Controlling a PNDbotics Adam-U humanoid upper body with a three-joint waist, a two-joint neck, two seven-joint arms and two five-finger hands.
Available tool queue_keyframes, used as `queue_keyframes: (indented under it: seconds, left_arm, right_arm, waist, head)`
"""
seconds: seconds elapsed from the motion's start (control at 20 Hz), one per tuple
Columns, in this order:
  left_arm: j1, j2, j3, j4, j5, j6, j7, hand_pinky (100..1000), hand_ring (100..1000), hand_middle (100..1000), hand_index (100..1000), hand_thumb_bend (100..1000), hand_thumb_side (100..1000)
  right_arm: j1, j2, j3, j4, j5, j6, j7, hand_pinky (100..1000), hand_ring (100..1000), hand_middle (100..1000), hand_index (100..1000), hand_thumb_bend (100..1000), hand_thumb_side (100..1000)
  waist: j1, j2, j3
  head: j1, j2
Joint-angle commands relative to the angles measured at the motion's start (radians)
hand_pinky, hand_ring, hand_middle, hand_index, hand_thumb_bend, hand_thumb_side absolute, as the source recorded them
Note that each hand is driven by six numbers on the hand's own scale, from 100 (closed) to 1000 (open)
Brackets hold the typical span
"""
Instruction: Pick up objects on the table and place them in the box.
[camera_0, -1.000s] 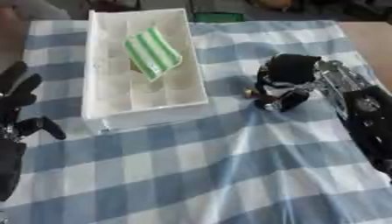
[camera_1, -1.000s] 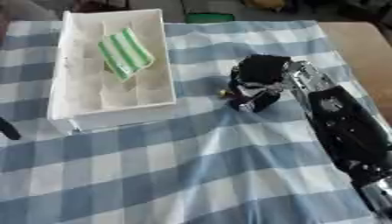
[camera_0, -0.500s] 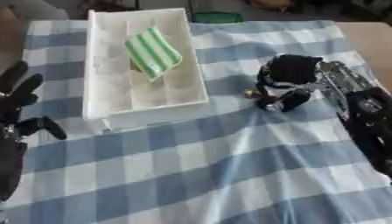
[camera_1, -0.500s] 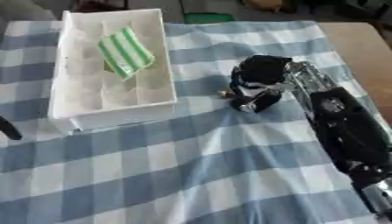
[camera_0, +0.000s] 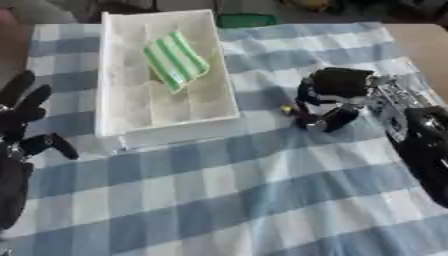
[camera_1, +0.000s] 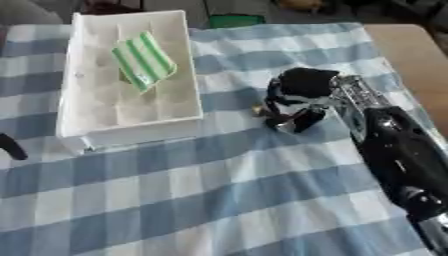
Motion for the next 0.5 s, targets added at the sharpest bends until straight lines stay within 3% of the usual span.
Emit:
queue_keyframes:
  seconds: [0.05,0.5]
  left_arm:
    - [-0.003,0.006,0.004,-0.019,-0.005,-0.002,-0.002,467,1000,1000,790,191,756]
    - [-0.004,0.007,0.004,-0.019,-0.002,-0.004,-0.005,467,1000,1000,791,190,754]
  right_arm:
    - [-0.008,-0.045,-0.014,-0.09,-0.134,-0.028,0.109,260,300,253,489,100,204]
    - [-0.004,-0.062,-0.018,-0.23,-0.402,0.058,0.296,262,307,265,501,100,170]
  waist:
    - [0.001,-0.02,-0.003]
    - [0.002,-0.022,-0.004]
  head:
    - [0.001,0.005]
    - [0.0,0.003]
